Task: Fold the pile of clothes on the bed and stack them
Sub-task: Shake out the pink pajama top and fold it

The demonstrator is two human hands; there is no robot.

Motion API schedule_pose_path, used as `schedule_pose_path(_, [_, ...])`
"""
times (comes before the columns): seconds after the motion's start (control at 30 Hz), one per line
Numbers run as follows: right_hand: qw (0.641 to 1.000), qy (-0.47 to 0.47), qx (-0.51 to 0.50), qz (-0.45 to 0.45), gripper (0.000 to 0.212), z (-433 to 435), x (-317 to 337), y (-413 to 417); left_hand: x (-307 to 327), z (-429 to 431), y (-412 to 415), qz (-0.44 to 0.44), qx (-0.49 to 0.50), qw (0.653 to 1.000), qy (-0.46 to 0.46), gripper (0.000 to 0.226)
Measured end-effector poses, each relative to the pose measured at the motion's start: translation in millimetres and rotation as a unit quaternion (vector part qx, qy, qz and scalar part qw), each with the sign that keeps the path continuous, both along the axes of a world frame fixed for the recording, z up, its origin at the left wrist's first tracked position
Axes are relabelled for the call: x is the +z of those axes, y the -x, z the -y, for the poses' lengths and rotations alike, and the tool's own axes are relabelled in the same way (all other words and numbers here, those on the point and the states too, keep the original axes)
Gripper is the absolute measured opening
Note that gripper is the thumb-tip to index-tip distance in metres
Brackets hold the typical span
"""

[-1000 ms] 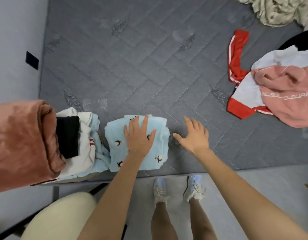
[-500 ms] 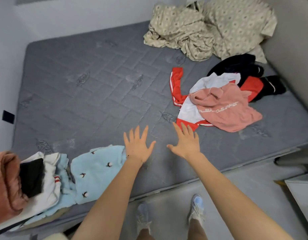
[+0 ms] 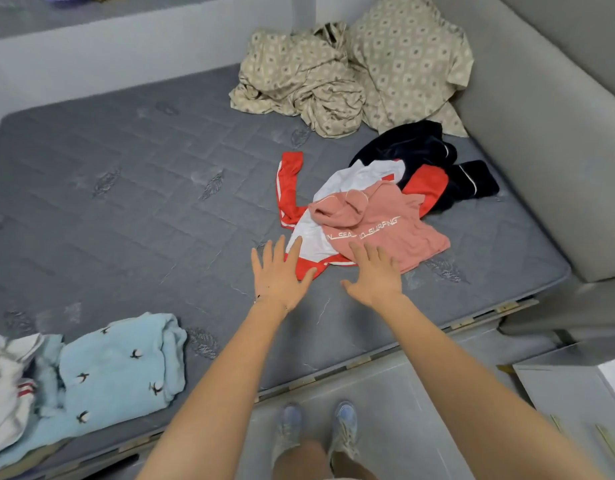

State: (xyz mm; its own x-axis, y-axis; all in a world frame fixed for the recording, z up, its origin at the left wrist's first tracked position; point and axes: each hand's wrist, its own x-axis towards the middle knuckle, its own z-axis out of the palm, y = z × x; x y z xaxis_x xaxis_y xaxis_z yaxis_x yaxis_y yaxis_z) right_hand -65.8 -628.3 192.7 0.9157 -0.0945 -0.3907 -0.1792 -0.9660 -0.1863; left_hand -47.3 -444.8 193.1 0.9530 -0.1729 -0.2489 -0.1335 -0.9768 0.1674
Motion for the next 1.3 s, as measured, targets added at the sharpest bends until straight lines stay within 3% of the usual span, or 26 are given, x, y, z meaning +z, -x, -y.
schedule_pose_path(0.2, [0.999, 0.029, -0.001, -0.043, 0.088, 40.4, -20.0, -29.7, -8.1, 18.7, -35.9, 0.025, -0.034, 0.999, -0.022, 0.068])
schedule_pose_path(0.5, [0.997, 0.041, -0.025, -0.053, 0.082, 97.6, -43.6, -106.4, -65.8, 51.2, -121.6, -0.031, -0.036, 0.998, -0.052, 0.068])
schedule_pose_path(0.67, [0.999, 0.041, -0.026, -0.014, 0.083, 135.0, -66.7, -148.3, -99.2, 85.4, -164.2, -0.054, 0.011, 0.998, 0.002, 0.070])
schedule_pose_path(0.83, [0.997, 0.050, 0.053, -0.020, 0.079, 167.1, -111.4, -199.7, -154.4, 120.3, -194.4, -0.085, 0.093, 0.989, 0.076, 0.076])
schedule_pose_path(1.03, [0.991, 0.040, 0.128, 0.004, 0.074, 188.6, -175.7, -256.6, -230.4, 125.4, -240.6, -0.098, 0.141, 0.980, 0.098, 0.082])
schedule_pose_path(1.17, [0.981, 0.036, 0.184, 0.051, 0.084, 191.2, -220.9, -288.5, -269.8, 130.6, -262.1, -0.078, 0.062, 0.995, 0.029, 0.091])
schedule_pose_path(1.3, [0.975, 0.031, 0.183, 0.126, 0.055, 189.9, -247.0, -303.7, -289.8, 138.9, -275.0, -0.077, 0.032, 0.996, -0.040, 0.083])
